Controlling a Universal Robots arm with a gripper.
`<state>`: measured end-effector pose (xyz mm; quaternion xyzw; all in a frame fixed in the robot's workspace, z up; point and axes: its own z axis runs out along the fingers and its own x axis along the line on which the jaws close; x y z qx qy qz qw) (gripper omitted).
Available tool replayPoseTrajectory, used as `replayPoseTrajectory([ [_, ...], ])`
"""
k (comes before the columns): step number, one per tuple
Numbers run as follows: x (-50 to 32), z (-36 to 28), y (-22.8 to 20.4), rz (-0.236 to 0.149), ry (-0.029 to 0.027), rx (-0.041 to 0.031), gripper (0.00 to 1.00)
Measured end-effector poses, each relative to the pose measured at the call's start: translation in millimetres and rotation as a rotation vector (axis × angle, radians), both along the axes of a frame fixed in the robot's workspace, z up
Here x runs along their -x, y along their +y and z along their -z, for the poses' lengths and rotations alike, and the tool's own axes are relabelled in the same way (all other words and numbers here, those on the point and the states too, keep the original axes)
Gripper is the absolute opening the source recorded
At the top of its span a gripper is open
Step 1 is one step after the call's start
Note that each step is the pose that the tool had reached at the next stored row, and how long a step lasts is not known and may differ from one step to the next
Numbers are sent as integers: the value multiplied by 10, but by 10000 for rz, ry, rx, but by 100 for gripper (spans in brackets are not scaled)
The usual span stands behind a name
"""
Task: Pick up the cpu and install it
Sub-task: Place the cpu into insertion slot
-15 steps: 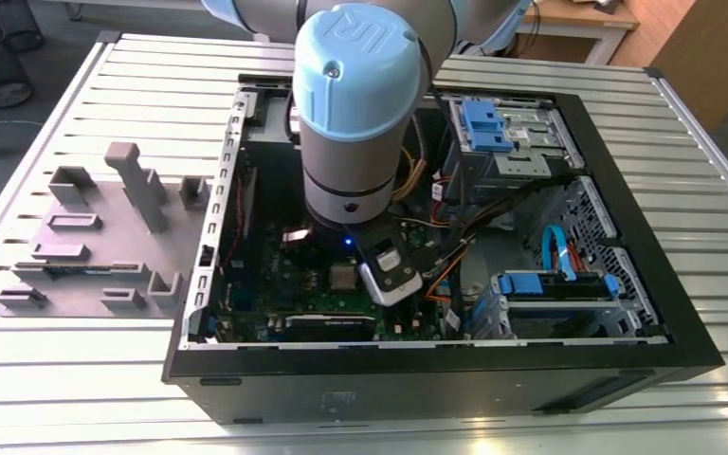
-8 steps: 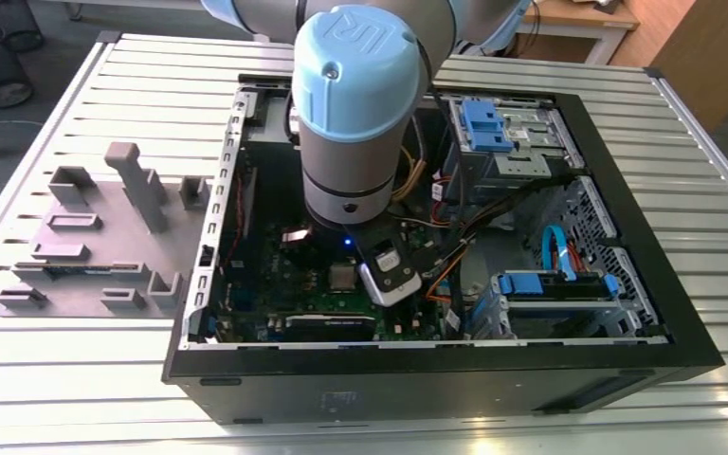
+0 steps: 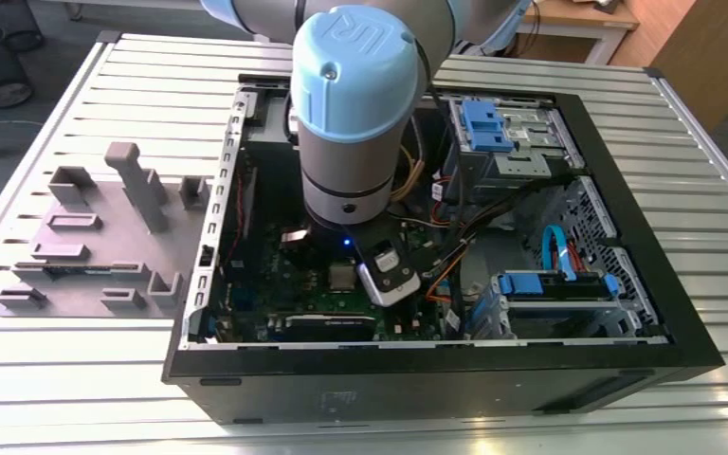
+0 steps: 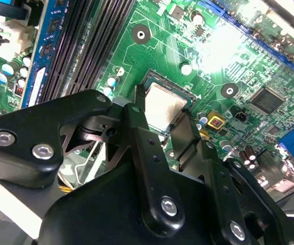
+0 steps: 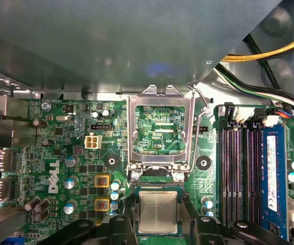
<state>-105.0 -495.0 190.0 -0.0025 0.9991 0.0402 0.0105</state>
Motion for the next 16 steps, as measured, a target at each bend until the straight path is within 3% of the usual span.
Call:
replayPoseTrajectory([
  [16, 1, 8, -9, -1, 2, -1, 45],
])
